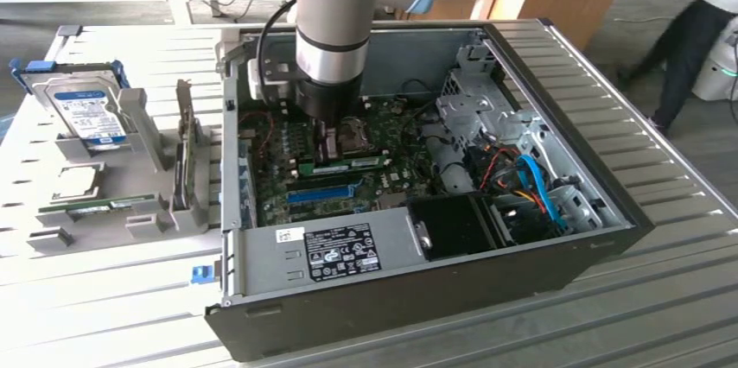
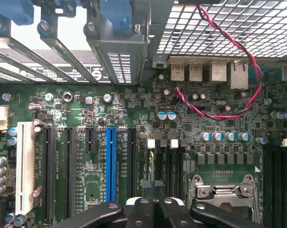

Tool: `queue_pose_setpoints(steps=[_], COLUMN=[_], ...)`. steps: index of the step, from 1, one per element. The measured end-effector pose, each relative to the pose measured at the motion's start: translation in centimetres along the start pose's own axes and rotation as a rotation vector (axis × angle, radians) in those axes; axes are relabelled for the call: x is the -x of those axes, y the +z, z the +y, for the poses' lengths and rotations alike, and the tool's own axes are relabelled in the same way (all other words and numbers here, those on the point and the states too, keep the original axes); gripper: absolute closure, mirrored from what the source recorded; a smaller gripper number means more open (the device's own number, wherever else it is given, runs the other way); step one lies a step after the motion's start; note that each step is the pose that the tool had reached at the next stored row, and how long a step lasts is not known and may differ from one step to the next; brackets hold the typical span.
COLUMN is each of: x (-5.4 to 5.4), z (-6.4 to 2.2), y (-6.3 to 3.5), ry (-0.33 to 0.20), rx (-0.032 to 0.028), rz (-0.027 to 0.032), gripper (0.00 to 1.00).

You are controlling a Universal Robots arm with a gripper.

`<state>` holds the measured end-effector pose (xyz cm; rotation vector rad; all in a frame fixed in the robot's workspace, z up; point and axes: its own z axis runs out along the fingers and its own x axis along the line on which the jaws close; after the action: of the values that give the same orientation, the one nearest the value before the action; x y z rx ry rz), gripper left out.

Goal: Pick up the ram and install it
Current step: 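Press down the ram until it locks into place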

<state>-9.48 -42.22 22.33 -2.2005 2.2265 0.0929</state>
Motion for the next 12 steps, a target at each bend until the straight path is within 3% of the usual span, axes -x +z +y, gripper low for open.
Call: queue_pose_setpoints(steps=[12], x=[0.0], z=[0.0], y=[0.06], ry=[0.0], rx=[-0.0001], rz=[-0.0002], gripper=[0.89])
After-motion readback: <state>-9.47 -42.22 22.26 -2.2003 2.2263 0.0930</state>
